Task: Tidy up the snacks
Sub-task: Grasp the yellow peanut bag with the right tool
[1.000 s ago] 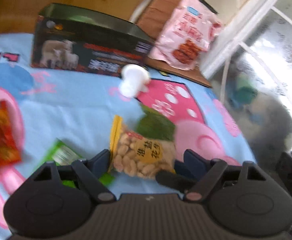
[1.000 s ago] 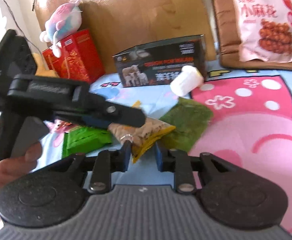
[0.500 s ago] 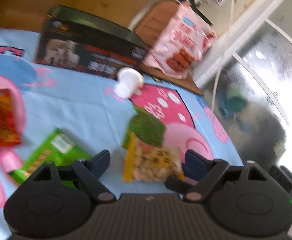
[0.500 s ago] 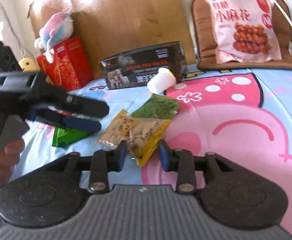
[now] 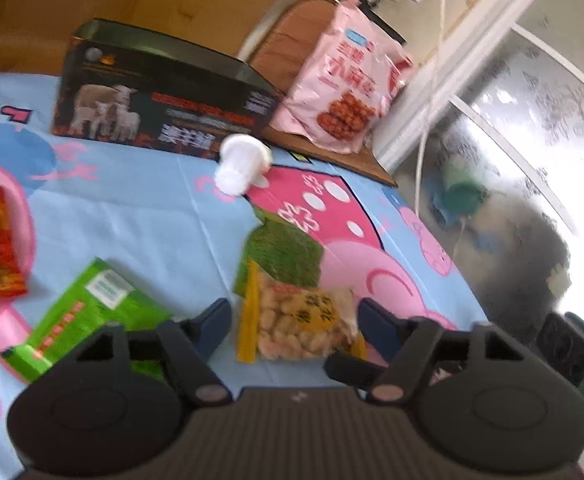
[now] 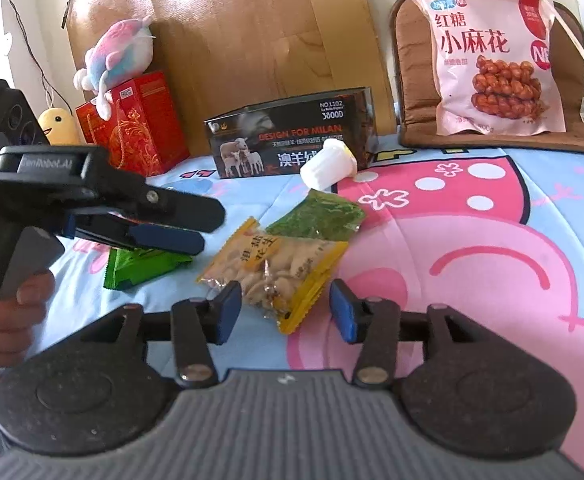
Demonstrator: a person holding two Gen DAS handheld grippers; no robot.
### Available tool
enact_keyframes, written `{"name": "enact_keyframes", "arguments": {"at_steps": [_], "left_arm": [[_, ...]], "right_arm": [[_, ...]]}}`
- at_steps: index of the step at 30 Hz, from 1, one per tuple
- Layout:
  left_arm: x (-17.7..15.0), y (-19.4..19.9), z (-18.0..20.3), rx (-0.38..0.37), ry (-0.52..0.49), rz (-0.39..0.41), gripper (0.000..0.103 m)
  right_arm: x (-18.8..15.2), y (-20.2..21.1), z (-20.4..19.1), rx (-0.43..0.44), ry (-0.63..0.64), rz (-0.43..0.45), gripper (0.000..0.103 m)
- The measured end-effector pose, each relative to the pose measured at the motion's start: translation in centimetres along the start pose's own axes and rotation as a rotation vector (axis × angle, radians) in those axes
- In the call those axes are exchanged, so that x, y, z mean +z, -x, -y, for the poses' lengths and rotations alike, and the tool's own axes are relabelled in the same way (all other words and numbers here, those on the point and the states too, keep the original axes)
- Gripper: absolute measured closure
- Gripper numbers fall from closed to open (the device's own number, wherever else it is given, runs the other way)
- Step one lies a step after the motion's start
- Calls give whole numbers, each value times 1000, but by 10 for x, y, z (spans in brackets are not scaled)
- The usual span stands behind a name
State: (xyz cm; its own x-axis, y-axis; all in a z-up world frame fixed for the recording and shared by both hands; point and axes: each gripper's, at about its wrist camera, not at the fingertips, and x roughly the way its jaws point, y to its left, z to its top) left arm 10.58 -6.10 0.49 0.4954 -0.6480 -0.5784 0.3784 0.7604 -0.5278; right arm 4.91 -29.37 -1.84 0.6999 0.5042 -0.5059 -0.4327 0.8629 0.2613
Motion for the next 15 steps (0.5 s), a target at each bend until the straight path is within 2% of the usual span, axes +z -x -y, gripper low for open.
{"name": "enact_keyframes", "arguments": {"at_steps": [2, 5, 8, 11, 15], "left_arm": [[-4, -2, 5, 16, -22, 1, 38], [-8, -4, 10, 44, -65, 14, 38], [-12, -6, 15, 65, -116, 11, 38], [-16, -6, 18, 76, -163, 14, 38], [-17, -6, 18, 76, -172, 21, 41]], "right_arm": [[0, -1, -1, 9, 5, -4, 41], [0, -1, -4, 12, 20, -10, 36], [0, -1, -6, 3, 30, -10, 36], [0, 0, -7, -49, 26, -1, 36], [-1, -1, -9, -66, 35, -4, 36]]}}
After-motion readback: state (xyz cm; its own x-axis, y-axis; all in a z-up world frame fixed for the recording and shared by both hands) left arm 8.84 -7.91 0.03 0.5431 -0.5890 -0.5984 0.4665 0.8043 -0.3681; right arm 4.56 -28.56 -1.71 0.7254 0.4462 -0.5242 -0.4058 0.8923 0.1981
